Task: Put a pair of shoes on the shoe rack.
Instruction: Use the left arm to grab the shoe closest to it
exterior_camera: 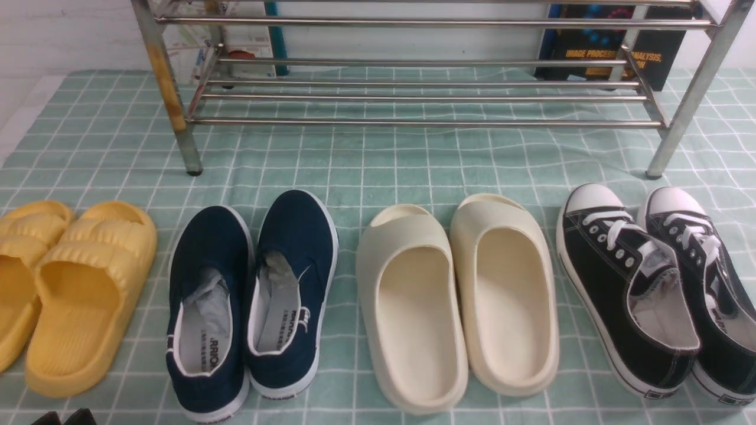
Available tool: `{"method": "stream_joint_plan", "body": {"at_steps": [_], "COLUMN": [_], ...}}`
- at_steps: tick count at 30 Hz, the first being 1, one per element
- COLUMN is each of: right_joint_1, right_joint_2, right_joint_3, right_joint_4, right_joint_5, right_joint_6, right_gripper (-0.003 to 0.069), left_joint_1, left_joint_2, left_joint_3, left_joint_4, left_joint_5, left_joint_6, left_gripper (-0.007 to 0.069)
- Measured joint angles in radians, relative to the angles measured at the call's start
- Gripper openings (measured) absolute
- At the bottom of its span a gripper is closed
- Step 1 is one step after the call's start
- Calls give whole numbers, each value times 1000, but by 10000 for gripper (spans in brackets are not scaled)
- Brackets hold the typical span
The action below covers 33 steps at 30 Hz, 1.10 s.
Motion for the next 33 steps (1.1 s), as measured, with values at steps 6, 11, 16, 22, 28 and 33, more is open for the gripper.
{"method": "stream_joint_plan", "body": {"at_steps": [6,11,16,22,28,33], "right_joint_1": [0,0,0,0,0,0], "right_joint_2": [0,0,0,0,0,0], "right_joint_3": [0,0,0,0,0,0], "right_joint_4": [0,0,0,0,0,0], "right_joint_5": [0,0,0,0,0,0], "right_joint_6": [0,0,0,0,0,0], "right_gripper": [246,246,246,246,246,246], "left_joint_1": [0,0,0,0,0,0], "left_joint_2": [0,0,0,0,0,0], "left_joint_3": [0,0,0,0,-2,-171], "left_joint_4": [-165,-175,-187,-207,-209,-180], "left_joint_5": [-20,-24,-34,-75,-38,-32], "left_joint_6": [-76,-79,-82,-87,16,284], "left_gripper": [239,239,239,239,239,234]}}
